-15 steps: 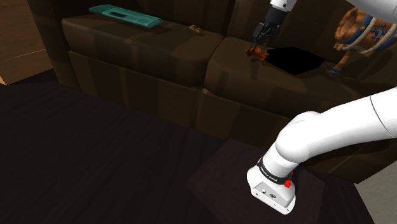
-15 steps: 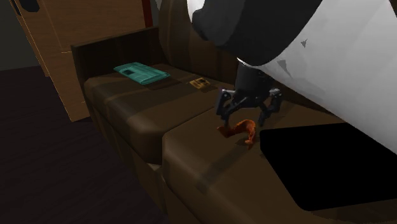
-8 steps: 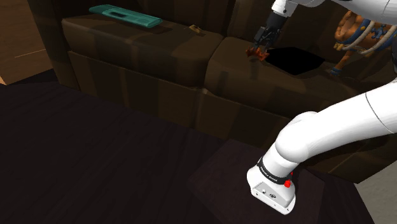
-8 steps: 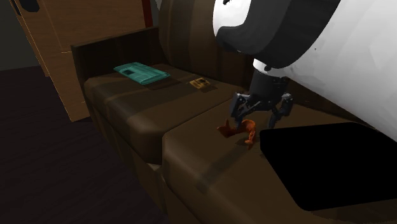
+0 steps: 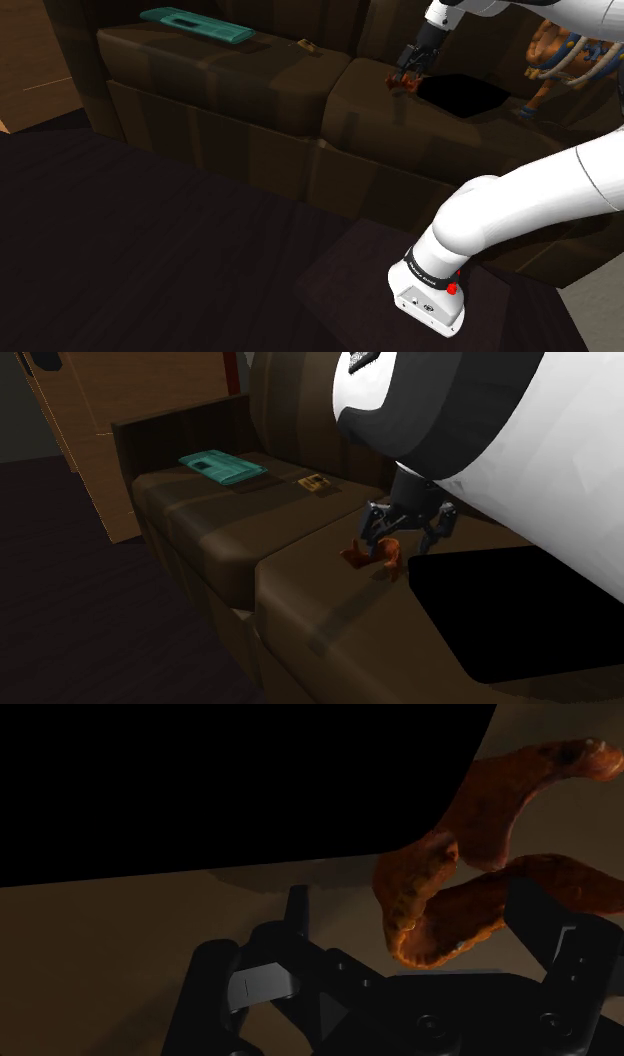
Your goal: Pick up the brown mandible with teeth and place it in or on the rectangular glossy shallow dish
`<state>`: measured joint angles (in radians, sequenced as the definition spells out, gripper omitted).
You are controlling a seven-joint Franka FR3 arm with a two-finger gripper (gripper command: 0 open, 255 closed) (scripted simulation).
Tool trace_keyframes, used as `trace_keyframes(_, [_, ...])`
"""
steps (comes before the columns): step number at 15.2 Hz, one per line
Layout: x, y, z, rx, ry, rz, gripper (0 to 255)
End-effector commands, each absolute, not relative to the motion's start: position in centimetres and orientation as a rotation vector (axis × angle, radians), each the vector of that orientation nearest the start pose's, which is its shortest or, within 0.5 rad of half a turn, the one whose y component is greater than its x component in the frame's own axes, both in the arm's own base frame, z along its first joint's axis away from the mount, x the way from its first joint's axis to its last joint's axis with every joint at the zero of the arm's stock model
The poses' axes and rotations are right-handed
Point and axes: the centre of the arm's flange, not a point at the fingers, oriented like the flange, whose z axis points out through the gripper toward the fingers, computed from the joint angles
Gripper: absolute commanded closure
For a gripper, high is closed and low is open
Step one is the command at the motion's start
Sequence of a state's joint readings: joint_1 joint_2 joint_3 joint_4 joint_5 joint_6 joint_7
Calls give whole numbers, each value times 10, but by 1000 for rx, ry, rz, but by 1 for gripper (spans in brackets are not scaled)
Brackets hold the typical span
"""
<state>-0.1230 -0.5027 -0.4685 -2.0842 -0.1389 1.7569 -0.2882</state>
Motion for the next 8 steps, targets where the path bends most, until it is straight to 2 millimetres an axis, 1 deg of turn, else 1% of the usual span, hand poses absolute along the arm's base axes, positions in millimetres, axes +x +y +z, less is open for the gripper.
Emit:
trace_keyframes(1, [326, -283, 600, -3085, 390, -196, 0])
trace_keyframes(3, [326, -283, 600, -3085, 390, -196, 0])
trace_keyframes(4, [327, -282, 599, -3085, 390, -196, 255])
trace_keyframes(8, [326, -286, 600, -3085, 390, -196, 255])
